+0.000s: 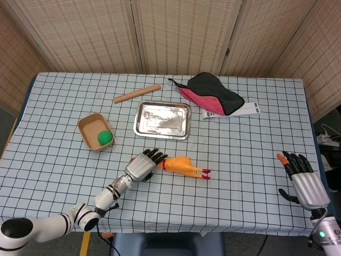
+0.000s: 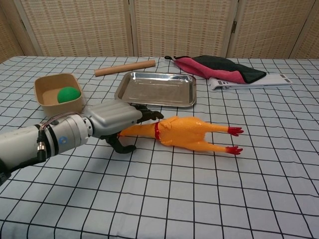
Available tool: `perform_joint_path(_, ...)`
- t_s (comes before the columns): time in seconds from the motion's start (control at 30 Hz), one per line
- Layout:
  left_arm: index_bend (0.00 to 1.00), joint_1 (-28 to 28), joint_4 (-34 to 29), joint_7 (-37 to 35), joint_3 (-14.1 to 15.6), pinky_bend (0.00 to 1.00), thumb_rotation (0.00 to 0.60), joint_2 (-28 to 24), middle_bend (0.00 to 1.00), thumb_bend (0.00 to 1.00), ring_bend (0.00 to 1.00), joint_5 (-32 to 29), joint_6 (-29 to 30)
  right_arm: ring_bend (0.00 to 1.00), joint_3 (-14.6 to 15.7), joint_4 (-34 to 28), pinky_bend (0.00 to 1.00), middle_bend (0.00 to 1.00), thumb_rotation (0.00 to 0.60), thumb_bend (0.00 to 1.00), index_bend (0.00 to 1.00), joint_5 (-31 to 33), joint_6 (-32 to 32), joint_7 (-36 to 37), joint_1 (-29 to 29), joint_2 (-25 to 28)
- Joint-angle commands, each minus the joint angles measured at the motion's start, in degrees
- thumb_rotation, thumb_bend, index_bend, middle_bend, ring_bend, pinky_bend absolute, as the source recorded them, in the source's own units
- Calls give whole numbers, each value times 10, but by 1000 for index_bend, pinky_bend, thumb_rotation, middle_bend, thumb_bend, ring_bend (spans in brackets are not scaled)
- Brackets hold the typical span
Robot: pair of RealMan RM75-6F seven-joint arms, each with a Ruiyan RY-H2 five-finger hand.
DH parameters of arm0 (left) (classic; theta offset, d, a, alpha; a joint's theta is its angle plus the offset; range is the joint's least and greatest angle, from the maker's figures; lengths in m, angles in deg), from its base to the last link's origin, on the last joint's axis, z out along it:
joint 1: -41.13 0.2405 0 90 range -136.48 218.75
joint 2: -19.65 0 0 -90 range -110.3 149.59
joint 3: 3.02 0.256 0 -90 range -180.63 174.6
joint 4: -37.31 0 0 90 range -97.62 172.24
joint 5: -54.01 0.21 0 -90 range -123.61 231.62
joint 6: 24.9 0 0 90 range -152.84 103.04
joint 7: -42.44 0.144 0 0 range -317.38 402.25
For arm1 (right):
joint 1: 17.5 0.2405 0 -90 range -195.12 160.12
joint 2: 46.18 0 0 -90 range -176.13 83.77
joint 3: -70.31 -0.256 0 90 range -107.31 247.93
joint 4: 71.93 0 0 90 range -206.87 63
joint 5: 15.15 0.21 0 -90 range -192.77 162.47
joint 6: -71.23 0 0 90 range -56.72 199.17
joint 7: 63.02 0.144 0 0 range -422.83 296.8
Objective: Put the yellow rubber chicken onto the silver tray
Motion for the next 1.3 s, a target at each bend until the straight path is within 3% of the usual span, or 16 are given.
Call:
perform_joint_path(0.03,134,-11,21,-21,4,196,600,11,153,376,90,2,-2,0,0,-1,0,0,600,178,0,3,-3,-3,0,0)
perform_joint_path(0.23,425,-21,67,-73,9,218,600,34,330,485,184,13,18,0,-1,-2,0,0,600,178,0,9,-7,-11,1,-1)
perform_joint_path(0.47,585,-25,80,-125,12,234,600,39,458,633,260,9,25,0,-1,-2,0,0,600,178,0,12,-12,-17,3,-2)
perform_joint_path(0.67,664,-18,58,-147,20,272,600,26,540,746,313,19,56,0,0,-3,0,0,600,178,0,9,-10,-19,2,-2)
perform_joint_path(0.93,713,-3,-2,-173,36,309,600,-14,597,794,351,37,95,0,3,-6,0,0,600,178,0,2,-7,-17,1,-1)
perform_joint_path(1.2,756,0,-154,-331,46,429,600,-112,655,826,399,1,34,0,13,-8,0,0,600,178,0,-26,0,-4,1,-3)
perform_joint_path(1.3,757,-2,-199,-354,46,438,600,-151,655,829,401,-6,16,0,24,-12,0,0,600,178,0,-62,-7,52,15,1)
